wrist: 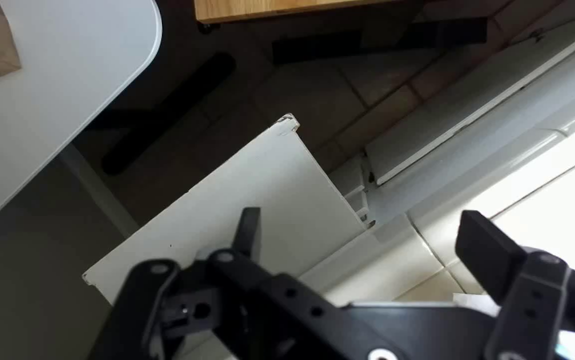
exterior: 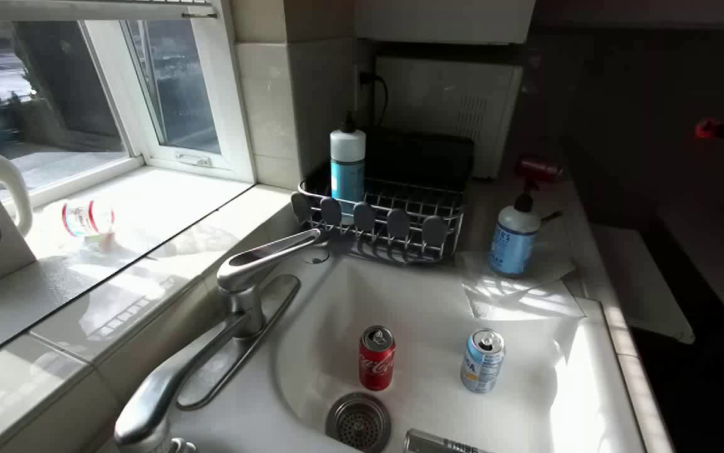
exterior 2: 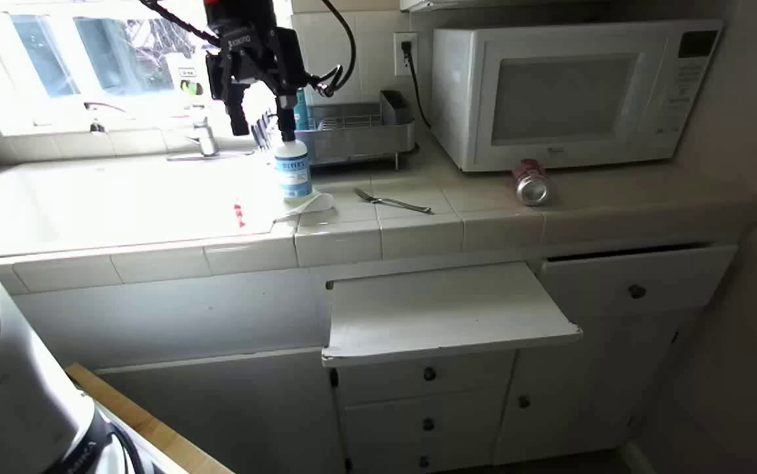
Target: Put the silver fork on the shelf.
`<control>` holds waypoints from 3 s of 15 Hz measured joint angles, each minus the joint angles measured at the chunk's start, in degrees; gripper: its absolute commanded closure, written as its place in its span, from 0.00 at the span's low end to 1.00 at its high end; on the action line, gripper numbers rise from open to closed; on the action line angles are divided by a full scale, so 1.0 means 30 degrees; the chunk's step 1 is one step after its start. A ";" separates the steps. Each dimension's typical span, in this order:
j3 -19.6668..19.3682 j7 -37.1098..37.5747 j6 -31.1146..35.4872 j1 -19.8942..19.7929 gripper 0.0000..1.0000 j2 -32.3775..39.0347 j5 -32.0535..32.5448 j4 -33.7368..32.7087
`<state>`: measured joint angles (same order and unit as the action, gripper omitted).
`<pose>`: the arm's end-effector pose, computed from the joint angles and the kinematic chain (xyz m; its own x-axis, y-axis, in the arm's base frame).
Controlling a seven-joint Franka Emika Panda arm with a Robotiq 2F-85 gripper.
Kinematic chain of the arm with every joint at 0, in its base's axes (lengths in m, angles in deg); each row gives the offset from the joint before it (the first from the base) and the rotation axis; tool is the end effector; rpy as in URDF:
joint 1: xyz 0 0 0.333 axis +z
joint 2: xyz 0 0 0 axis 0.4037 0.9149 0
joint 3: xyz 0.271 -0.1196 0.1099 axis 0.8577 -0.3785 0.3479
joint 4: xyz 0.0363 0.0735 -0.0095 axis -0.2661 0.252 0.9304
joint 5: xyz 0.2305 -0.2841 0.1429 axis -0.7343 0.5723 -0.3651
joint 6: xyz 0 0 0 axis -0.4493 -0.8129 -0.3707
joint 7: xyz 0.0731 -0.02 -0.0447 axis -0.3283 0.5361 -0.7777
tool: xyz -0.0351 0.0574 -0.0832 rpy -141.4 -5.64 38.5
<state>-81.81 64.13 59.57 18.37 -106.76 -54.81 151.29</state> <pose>0.3389 -0.0418 0.5266 0.9872 -0.0922 -0.1303 -0.0679 -0.9813 0.1801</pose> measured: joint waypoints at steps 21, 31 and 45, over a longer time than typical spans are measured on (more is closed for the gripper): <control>0.0000 -0.0001 0.0000 0.0000 0.00 0.0001 0.0000 0.0000; -0.0618 -0.2474 0.1187 0.1030 0.00 0.0172 -0.0131 -0.0008; -0.4396 -1.9018 0.7986 0.3007 0.00 0.8551 -0.2438 -0.4186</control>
<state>-94.99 7.07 83.53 27.39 -81.11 -62.12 138.73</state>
